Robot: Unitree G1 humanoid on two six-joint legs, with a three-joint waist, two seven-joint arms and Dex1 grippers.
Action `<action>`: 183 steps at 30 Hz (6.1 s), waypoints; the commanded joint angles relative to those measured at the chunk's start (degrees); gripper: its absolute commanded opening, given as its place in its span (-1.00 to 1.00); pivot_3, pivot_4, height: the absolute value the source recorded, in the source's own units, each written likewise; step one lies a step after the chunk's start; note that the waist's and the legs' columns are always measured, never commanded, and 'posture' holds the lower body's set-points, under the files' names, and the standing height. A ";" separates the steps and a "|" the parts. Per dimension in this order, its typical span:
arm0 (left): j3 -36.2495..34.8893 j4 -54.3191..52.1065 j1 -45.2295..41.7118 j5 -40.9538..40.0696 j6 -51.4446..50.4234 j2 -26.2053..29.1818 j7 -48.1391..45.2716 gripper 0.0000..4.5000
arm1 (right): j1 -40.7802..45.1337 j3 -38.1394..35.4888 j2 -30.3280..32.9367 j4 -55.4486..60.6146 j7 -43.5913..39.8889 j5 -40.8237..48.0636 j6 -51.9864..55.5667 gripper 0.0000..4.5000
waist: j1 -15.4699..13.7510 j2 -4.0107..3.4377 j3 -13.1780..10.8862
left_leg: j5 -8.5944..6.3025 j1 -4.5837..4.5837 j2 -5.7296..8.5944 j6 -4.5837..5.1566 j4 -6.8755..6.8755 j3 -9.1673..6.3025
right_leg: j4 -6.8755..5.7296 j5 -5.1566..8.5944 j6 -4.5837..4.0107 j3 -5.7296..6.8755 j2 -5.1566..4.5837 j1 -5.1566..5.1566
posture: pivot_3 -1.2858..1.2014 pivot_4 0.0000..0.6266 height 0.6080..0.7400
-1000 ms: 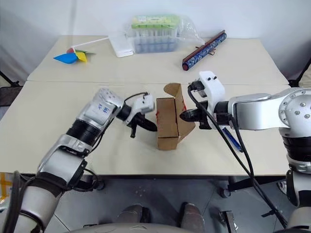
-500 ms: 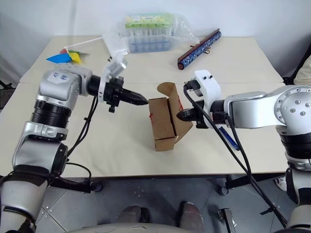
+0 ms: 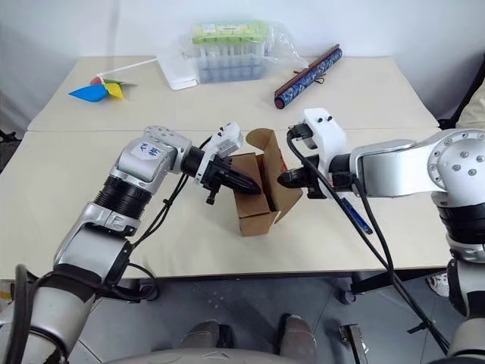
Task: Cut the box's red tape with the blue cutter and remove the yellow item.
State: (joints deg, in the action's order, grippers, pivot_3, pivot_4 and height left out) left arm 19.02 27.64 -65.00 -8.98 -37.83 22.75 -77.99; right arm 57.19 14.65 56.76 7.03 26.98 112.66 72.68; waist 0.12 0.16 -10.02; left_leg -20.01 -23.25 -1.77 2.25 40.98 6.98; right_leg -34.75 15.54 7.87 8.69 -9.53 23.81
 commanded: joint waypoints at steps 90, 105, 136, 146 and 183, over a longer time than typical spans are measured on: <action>-3.44 4.06 1.51 3.04 -0.04 11.91 -1.48 0.98 | -14.85 -18.13 15.89 15.79 -57.11 -58.81 7.04 1.00 | -1.55 0.10 -0.10 | -0.03 -0.19 0.09 -0.04 0.04 0.26 | 0.11 -0.01 0.01 0.25 -0.03 0.01 | 0.03 -0.52 1.00; 1.61 -2.36 -7.26 2.26 5.62 2.40 -5.60 0.98 | -37.94 -43.20 10.13 29.87 -73.12 -57.19 -9.53 1.00 | -1.59 0.13 -0.11 | -0.01 -0.07 0.12 -0.10 0.08 0.21 | 0.13 -0.03 0.06 0.31 -0.01 -0.20 | 0.03 -0.52 1.00; 12.75 22.37 -10.35 25.07 38.43 -9.77 5.52 -0.18 | -54.81 -51.43 2.34 41.44 -60.70 -54.17 -16.97 1.00 | -1.81 0.16 -0.13 | -0.06 -0.01 0.10 0.00 0.21 -0.22 | 0.13 -0.02 0.02 0.18 -0.01 -0.22 | 0.03 -0.52 1.00; 4.52 24.25 -15.26 18.66 30.39 -11.42 -0.28 -1.00 | -54.75 -50.38 3.21 38.42 -65.07 -58.39 -22.47 1.00 | -1.78 0.20 -0.15 | -0.07 -0.04 0.12 0.03 0.21 -0.17 | 0.13 -0.02 0.03 0.18 -0.01 -0.19 | 0.03 -0.52 1.00; -10.68 -1.52 6.43 19.16 -12.01 14.79 33.46 -1.00 | -27.16 -27.23 -0.18 6.07 -93.25 -68.85 -41.95 1.00 | -1.45 0.55 -0.28 | 0.06 -0.01 0.04 -0.22 0.21 -0.04 | -0.35 -0.03 0.05 0.34 0.06 -0.16 | 0.03 -0.52 1.00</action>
State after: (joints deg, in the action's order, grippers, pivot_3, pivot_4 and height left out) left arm 7.95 29.18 -59.99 8.89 -47.41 36.19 -45.75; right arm 29.33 -12.15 56.66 14.12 -64.03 43.93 32.43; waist -1.34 0.70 -10.29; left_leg -19.95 -23.23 -1.68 2.03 41.17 6.94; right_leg -35.07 15.51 7.92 8.98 -9.47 23.62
